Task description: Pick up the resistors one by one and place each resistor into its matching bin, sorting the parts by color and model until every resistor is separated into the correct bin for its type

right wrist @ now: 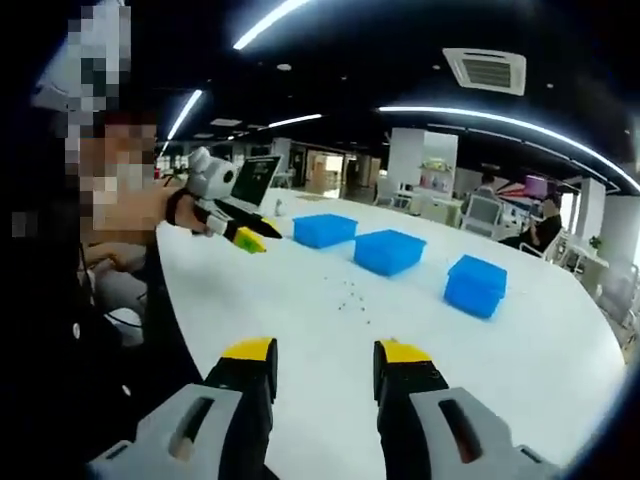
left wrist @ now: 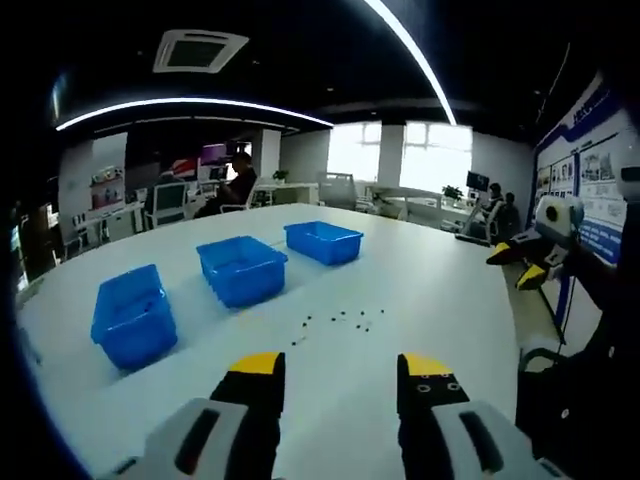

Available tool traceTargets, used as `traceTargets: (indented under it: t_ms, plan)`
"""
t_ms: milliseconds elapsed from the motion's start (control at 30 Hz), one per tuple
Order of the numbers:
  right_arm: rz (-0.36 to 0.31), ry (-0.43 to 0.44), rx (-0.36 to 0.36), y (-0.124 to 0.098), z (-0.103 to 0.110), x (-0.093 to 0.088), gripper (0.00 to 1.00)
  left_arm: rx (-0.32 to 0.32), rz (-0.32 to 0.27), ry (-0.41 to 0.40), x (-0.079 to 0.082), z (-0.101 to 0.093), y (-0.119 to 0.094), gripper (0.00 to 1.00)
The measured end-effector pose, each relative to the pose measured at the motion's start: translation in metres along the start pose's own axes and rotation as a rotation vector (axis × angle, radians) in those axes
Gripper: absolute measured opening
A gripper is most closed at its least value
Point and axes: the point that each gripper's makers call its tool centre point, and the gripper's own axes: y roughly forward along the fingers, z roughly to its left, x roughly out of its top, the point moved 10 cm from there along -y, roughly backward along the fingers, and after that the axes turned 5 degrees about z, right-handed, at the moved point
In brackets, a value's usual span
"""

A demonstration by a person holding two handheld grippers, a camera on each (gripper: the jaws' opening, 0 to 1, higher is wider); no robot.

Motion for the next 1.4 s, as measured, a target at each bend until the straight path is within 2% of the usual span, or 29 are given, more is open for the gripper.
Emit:
traceTargets:
  t_ms: [67, 133, 233, 333, 433, 567, 667, 767, 900, 1067, 1200, 1233, 1400]
  plan:
    - [0.011, -0.004, 0.0, 0.0, 0.0, 0.0, 0.4, -0.009, 0.024, 0.025, 0.005, 0.002, 0.002, 0.46]
    - [0.018, -0.005, -0.001, -0.001, 0.0, -0.001, 0.4, -0.023, 0.047, 0.054, 0.013, -0.006, 0.008, 0.46]
    - [0.023, -0.003, -0.004, -0.002, 0.0, -0.001, 0.4, -0.048, 0.114, 0.084, 0.021, 0.001, 0.016, 0.45]
    - [0.034, -0.004, -0.006, -0.003, 0.0, -0.003, 0.4, -0.026, 0.181, 0.084, 0.031, 0.011, 0.028, 0.41]
    - [0.043, 0.0, -0.007, -0.004, -0.001, -0.006, 0.4, -0.065, 0.241, 0.152, 0.042, 0.017, 0.043, 0.42]
    - [0.049, 0.002, -0.008, -0.006, -0.001, -0.008, 0.4, -0.073, 0.332, 0.292, 0.049, 0.023, 0.061, 0.41]
    - [0.057, 0.007, -0.009, -0.006, -0.003, -0.011, 0.4, -0.091, 0.404, 0.355, 0.053, 0.026, 0.074, 0.34]
    - [0.062, 0.011, -0.012, -0.007, -0.005, -0.013, 0.4, -0.123, 0.438, 0.35, 0.057, 0.029, 0.086, 0.31]
    - [0.065, 0.02, -0.016, -0.008, -0.007, -0.017, 0.4, -0.159, 0.565, 0.399, 0.054, 0.035, 0.107, 0.3]
    - [0.07, 0.031, -0.019, -0.008, -0.01, -0.019, 0.4, -0.187, 0.601, 0.377, 0.053, 0.036, 0.124, 0.27]
    - [0.074, 0.034, -0.023, -0.008, -0.012, -0.021, 0.4, -0.185, 0.647, 0.401, 0.048, 0.039, 0.133, 0.2]
    - [0.074, 0.035, -0.024, -0.008, -0.012, -0.021, 0.4, -0.183, 0.649, 0.399, 0.047, 0.04, 0.134, 0.15]
    - [0.08, 0.041, -0.021, -0.007, -0.012, -0.022, 0.4, -0.205, 0.653, 0.361, 0.044, 0.041, 0.135, 0.14]
